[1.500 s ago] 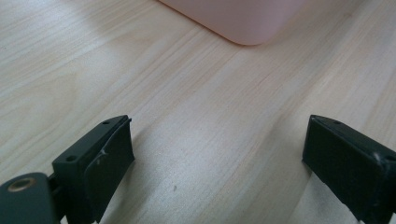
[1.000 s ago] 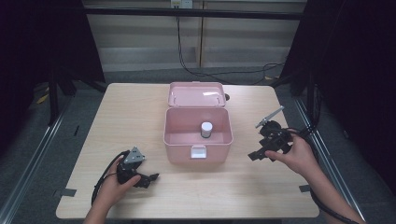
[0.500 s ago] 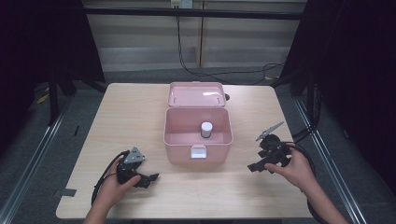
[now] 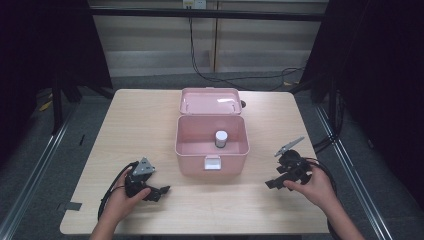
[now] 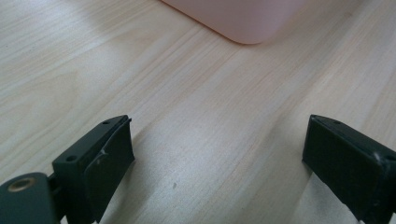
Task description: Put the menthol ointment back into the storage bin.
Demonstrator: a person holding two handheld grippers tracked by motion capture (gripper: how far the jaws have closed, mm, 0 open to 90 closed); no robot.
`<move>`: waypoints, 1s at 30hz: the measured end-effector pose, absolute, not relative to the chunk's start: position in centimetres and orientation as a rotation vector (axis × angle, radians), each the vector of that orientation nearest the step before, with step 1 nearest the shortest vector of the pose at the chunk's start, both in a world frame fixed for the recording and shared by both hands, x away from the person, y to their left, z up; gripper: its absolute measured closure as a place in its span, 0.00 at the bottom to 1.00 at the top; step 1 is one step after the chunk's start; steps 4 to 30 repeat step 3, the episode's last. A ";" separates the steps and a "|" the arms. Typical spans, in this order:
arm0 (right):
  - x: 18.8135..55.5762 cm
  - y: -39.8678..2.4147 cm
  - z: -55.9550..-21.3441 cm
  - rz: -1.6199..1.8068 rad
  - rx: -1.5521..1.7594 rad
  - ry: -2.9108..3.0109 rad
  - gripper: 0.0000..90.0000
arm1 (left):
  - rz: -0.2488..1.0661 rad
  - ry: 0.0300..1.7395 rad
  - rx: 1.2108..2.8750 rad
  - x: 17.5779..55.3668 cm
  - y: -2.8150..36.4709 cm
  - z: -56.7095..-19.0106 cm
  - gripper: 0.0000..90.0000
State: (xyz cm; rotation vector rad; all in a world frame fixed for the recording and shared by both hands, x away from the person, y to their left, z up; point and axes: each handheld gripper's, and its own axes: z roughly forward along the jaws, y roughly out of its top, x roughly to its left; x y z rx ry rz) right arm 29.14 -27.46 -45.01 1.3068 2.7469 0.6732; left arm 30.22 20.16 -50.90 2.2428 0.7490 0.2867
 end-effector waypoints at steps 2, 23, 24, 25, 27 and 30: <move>29.1 -27.4 -44.7 0.673 1.295 2.746 0.25 | 0.287 0.749 2.243 30.2 20.2 -50.9 0.09; 29.1 -27.4 -44.5 0.668 1.293 2.746 0.25 | 0.287 0.749 2.243 30.2 20.2 -50.9 0.09; 29.1 -27.4 -44.5 0.668 1.293 2.746 0.25 | 0.287 0.749 2.243 30.2 20.2 -50.9 0.09; 29.1 -27.4 -44.5 0.668 1.293 2.746 0.25 | 0.287 0.749 2.243 30.2 20.2 -50.9 0.09; 29.1 -27.4 -44.5 0.668 1.293 2.746 0.25 | 0.287 0.749 2.243 30.2 20.2 -50.9 0.09; 29.1 -27.4 -44.5 0.668 1.293 2.746 0.25 | 0.287 0.749 2.243 30.2 20.2 -50.9 0.09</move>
